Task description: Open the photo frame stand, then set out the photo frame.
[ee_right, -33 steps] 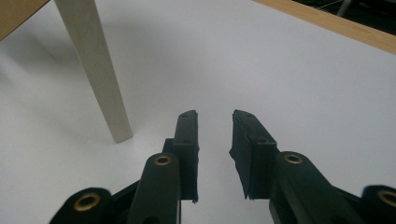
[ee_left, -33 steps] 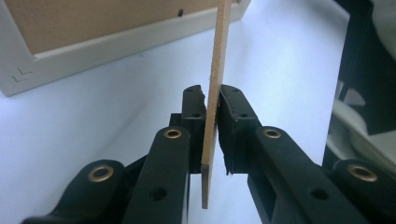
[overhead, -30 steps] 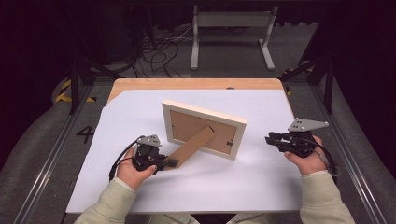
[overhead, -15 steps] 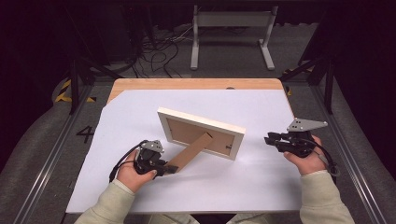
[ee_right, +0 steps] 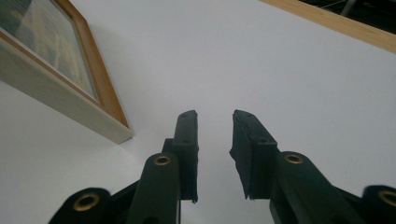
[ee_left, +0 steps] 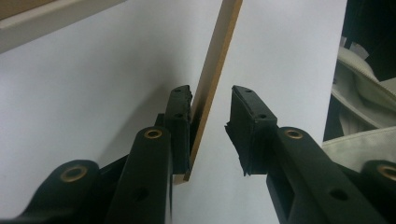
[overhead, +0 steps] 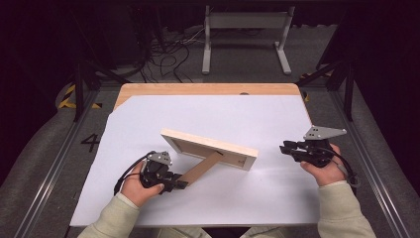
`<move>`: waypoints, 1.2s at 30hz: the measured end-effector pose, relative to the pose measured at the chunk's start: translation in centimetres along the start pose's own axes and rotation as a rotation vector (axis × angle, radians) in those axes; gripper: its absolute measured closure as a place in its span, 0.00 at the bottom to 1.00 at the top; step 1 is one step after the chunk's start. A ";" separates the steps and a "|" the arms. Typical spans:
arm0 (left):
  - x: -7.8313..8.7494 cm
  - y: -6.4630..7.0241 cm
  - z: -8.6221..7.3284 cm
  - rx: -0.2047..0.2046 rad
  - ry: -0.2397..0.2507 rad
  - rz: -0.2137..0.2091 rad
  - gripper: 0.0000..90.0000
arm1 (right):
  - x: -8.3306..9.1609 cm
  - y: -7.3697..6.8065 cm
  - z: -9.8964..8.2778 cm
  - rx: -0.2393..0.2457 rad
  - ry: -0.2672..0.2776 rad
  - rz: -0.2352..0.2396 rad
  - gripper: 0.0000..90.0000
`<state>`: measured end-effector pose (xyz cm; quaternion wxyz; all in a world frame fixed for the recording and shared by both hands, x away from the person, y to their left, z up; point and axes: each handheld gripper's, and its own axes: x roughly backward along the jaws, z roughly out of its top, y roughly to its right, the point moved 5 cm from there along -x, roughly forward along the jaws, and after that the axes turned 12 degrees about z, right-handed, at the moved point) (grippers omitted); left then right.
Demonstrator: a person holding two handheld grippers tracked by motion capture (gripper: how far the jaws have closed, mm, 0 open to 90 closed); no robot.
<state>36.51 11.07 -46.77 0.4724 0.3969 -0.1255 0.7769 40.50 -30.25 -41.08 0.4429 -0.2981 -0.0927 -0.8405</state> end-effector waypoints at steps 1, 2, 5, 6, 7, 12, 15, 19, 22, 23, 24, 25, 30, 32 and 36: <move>0.0 0.0 0.0 0.000 0.000 0.000 0.76 | 0.0 0.0 0.0 0.000 0.000 0.000 0.79; 0.2 0.0 0.1 0.005 0.009 0.001 0.76 | 0.0 0.0 0.0 0.000 0.000 0.000 0.79; 0.8 -0.2 0.4 0.005 0.049 0.011 0.75 | -0.1 -0.1 0.0 0.003 -0.002 0.000 0.80; 1.1 -0.3 0.5 0.008 0.067 0.018 0.75 | -0.1 -0.1 0.0 0.003 -0.002 0.000 0.80; 1.3 -0.4 0.6 0.009 0.089 0.028 0.72 | -0.2 -0.2 0.1 0.007 -0.006 -0.002 0.83; 2.6 -1.3 1.1 0.014 0.190 0.103 0.70 | -0.6 -0.5 0.1 0.018 -0.014 -0.007 0.92; 3.1 -1.7 1.2 0.041 0.224 0.137 0.70 | -0.9 -0.8 0.2 0.030 -0.018 -0.015 0.97; 3.5 -2.3 1.3 0.043 0.240 0.191 0.71 | -1.2 -1.0 0.3 0.045 -0.022 -0.028 1.00; 3.7 -2.7 1.3 0.033 0.272 0.242 0.71 | -1.3 -1.2 0.3 0.052 -0.023 -0.036 1.00; 4.0 -3.0 1.4 0.030 0.288 0.270 0.70 | -1.4 -1.3 0.3 0.053 -0.025 -0.037 1.00; 4.0 -3.0 1.4 0.030 0.288 0.270 0.70 | -1.4 -1.3 0.3 0.053 -0.025 -0.037 1.00; 4.2 -3.2 1.4 0.023 0.308 0.287 0.70 | -1.5 -1.3 0.3 0.056 -0.025 -0.038 1.00; 4.9 -3.7 1.3 0.009 0.339 0.356 0.70 | -2.0 -1.5 0.3 0.067 -0.031 -0.037 1.00; 5.0 -3.9 1.2 0.001 0.344 0.375 0.69 | -2.2 -1.6 0.3 0.069 -0.034 -0.034 1.00; 5.4 -4.4 1.1 0.009 0.346 0.410 0.65 | -2.8 -1.9 0.2 0.079 -0.042 -0.030 1.00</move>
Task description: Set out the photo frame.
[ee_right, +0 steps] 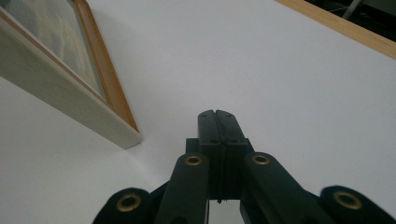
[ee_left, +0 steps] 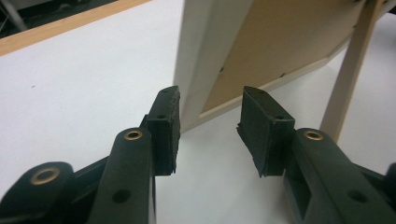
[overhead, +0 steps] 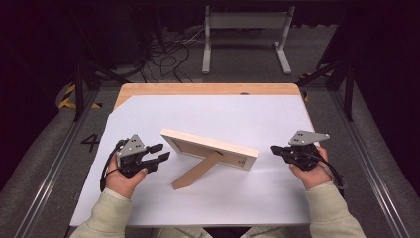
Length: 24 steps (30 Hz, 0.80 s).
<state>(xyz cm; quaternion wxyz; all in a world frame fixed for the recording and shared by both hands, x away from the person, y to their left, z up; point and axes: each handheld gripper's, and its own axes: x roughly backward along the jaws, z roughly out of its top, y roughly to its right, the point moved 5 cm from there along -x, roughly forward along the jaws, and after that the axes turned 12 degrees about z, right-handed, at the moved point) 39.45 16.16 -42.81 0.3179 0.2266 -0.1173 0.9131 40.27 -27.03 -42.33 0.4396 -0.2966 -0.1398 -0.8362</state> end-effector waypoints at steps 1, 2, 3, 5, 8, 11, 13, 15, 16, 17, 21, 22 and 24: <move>0.1 -0.2 0.1 0.000 0.005 0.008 0.65 | -0.2 -0.1 0.0 0.004 -0.002 0.001 1.00; 0.2 -0.4 0.1 0.007 0.010 0.009 0.64 | -0.5 -0.2 -0.1 0.009 -0.007 0.002 1.00; 0.3 -0.6 0.1 0.011 0.015 0.018 0.64 | -0.8 -0.2 -0.2 0.013 -0.017 0.002 1.00; 0.4 -1.0 0.1 0.007 0.019 0.036 0.63 | -1.6 -0.3 -0.4 0.018 -0.029 0.004 1.00; 0.5 -1.3 0.0 -0.003 0.020 0.058 0.60 | -2.4 -0.6 -0.5 0.028 -0.046 0.008 1.00; 0.6 -1.6 -0.1 0.000 0.015 0.071 0.59 | -3.1 -1.0 -0.4 0.037 -0.054 0.020 1.00; 0.6 -1.7 -0.2 -0.001 0.016 0.076 0.58 | -3.7 -1.2 -0.4 0.043 -0.060 0.030 1.00; 0.7 -1.8 -0.2 0.019 0.021 0.060 0.58 | -4.1 -1.4 -0.5 0.048 -0.068 0.039 1.00; 0.8 -1.8 -0.3 0.028 0.029 0.052 0.58 | -4.5 -1.5 -0.6 0.047 -0.072 0.047 1.00; 0.8 -1.8 -0.3 0.031 0.033 0.049 0.57 | -4.8 -1.6 -0.6 0.048 -0.077 0.055 1.00; 0.7 -2.0 -0.6 0.026 0.028 0.054 0.56 | -5.8 -1.8 -1.1 0.048 -0.104 0.081 1.00; 0.7 -2.0 -0.6 0.028 0.025 0.056 0.56 | -5.9 -1.9 -1.1 0.051 -0.107 0.088 1.00; 0.7 -2.0 -0.7 0.027 0.024 0.057 0.56 | -6.1 -2.1 -1.1 0.052 -0.111 0.099 1.00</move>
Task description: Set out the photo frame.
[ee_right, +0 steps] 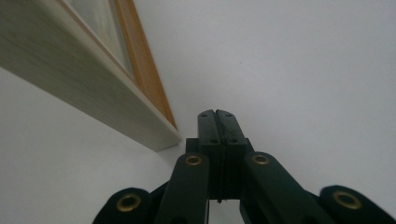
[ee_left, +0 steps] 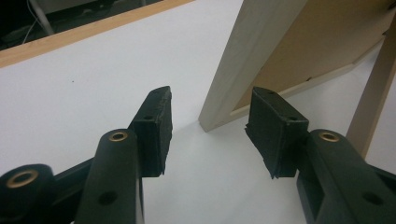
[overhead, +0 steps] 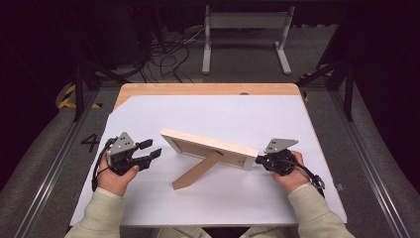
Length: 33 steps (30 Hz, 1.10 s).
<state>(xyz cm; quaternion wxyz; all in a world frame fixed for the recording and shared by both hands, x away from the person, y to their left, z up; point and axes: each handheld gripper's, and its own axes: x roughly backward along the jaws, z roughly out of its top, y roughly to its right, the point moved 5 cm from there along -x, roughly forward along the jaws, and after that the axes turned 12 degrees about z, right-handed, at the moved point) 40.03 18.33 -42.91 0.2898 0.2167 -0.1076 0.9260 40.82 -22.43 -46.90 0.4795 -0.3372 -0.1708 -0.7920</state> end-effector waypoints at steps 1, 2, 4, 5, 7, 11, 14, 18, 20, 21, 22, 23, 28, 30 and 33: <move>0.0 0.0 0.0 0.002 -0.002 0.001 0.55 | -0.3 -0.3 0.0 0.007 -0.007 0.027 1.00; 0.0 0.0 0.0 0.001 0.000 -0.001 0.55 | -0.4 -0.5 0.0 0.007 -0.010 0.040 1.00; 0.0 0.0 0.0 0.003 0.001 -0.006 0.54 | -0.6 -0.7 0.0 0.016 -0.015 0.053 1.00; 0.0 -0.1 0.0 0.003 0.005 -0.012 0.54 | -0.7 -0.7 -0.1 0.016 -0.018 0.051 1.00; -0.1 0.0 0.0 0.012 0.005 -0.018 0.53 | -0.6 -0.7 -0.1 0.012 -0.014 0.057 1.00; -0.1 0.0 0.1 0.008 0.008 -0.022 0.53 | -0.5 -0.8 -0.2 0.011 -0.018 0.068 1.00; -0.1 -0.1 0.1 0.016 0.008 -0.023 0.52 | -0.5 -1.0 -0.2 0.014 -0.023 0.077 1.00; 0.0 -0.4 0.1 0.030 0.008 -0.022 0.52 | -0.5 -1.4 -0.2 0.021 -0.030 0.090 1.00; -0.1 -0.4 0.1 0.028 0.006 -0.024 0.52 | -0.5 -1.7 -0.3 0.032 -0.036 0.097 1.00; -0.1 -0.4 0.0 0.029 0.001 -0.030 0.53 | -0.5 -1.8 -0.3 0.037 -0.038 0.100 1.00; -0.1 -0.3 0.0 0.038 -0.006 -0.035 0.56 | -0.5 -2.0 -0.3 0.038 -0.041 0.102 1.00; -0.1 -0.4 0.0 0.033 -0.011 -0.037 0.57 | -0.5 -2.2 -0.3 0.043 -0.042 0.104 1.00; -0.2 -0.4 -0.2 0.041 -0.033 -0.040 0.63 | -0.7 -2.8 -0.1 0.059 -0.053 0.116 1.00; -0.3 -0.5 -0.3 0.038 -0.044 -0.037 0.65 | -0.8 -3.2 -0.1 0.071 -0.057 0.125 1.00; -0.3 -0.4 -0.5 0.042 -0.061 -0.040 0.69 | -0.8 -3.7 -0.1 0.084 -0.064 0.135 1.00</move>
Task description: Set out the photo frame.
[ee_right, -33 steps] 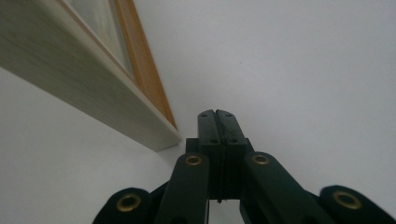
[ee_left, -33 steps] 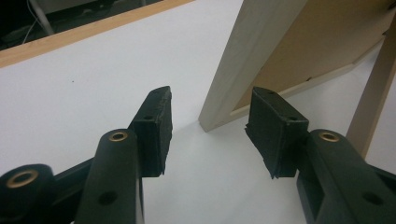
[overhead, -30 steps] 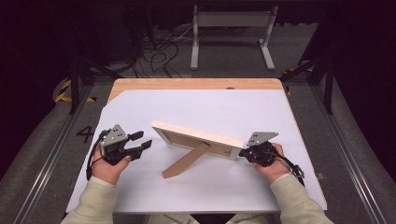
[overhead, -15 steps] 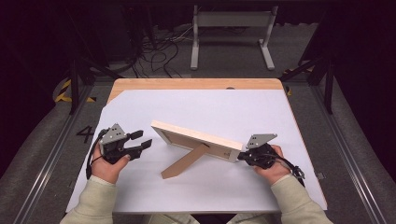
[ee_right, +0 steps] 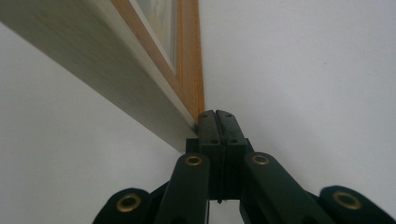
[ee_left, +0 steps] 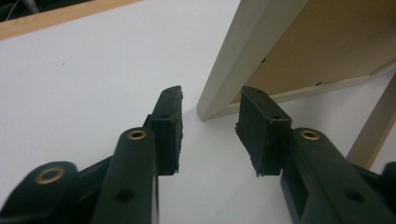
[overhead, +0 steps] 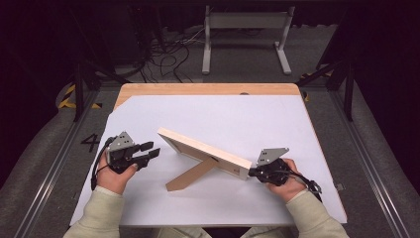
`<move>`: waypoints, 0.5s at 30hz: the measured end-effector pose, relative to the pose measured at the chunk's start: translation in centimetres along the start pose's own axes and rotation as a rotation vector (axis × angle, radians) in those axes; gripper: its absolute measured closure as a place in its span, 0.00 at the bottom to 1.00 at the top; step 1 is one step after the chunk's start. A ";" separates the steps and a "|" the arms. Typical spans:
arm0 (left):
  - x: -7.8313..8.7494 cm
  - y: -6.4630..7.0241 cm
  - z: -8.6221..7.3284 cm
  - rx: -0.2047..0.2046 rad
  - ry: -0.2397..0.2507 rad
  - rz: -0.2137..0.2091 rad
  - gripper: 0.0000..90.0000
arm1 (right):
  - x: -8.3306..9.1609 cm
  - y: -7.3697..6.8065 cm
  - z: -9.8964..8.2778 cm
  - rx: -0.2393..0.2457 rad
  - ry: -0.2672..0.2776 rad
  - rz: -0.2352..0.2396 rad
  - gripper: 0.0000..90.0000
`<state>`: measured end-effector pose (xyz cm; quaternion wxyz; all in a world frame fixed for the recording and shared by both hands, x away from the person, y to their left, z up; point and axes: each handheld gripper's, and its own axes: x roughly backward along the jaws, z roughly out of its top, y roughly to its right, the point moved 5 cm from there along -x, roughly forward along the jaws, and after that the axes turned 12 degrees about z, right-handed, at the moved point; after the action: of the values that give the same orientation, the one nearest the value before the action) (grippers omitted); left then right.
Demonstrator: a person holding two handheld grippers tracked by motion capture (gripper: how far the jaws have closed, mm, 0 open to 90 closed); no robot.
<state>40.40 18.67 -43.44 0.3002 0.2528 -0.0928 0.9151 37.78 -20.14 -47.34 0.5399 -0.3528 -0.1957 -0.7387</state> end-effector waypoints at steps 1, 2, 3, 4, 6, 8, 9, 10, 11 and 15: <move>-0.1 0.0 0.0 -0.007 -0.007 -0.003 0.72 | -0.1 -0.3 0.0 0.007 -0.003 0.009 1.00; -0.1 0.0 0.0 -0.007 -0.007 -0.003 0.73 | -0.1 -0.5 0.0 0.009 -0.003 0.013 1.00; -0.1 0.1 -0.1 -0.005 -0.010 -0.004 0.74 | -0.1 -0.7 0.0 0.012 -0.006 0.019 1.00; -0.1 0.1 -0.1 -0.006 -0.013 -0.002 0.74 | -0.2 -0.9 0.0 0.015 -0.008 0.026 1.00; -0.1 0.1 -0.1 -0.008 -0.019 -0.002 0.76 | -0.2 -1.2 0.1 0.024 -0.010 0.035 1.00; -0.1 0.1 -0.1 -0.005 -0.023 -0.002 0.77 | -0.3 -1.6 0.1 0.032 -0.014 0.044 1.00; -0.2 0.2 -0.1 -0.004 -0.026 -0.003 0.77 | -0.4 -1.8 0.1 0.038 -0.016 0.049 1.00; -0.2 0.2 -0.2 -0.002 -0.026 -0.002 0.77 | -0.4 -2.1 0.1 0.046 -0.020 0.056 1.00; -0.2 0.2 -0.2 0.001 -0.027 -0.002 0.77 | -0.5 -2.2 0.2 0.052 -0.021 0.061 1.00; -0.3 0.1 -0.2 0.002 -0.033 0.003 0.77 | -0.6 -2.9 0.2 0.065 -0.027 0.079 1.00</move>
<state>40.46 18.55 -43.81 0.2967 0.2683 -0.0971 0.9113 35.26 -18.63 -47.34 0.5772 -0.3522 -0.2128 -0.7053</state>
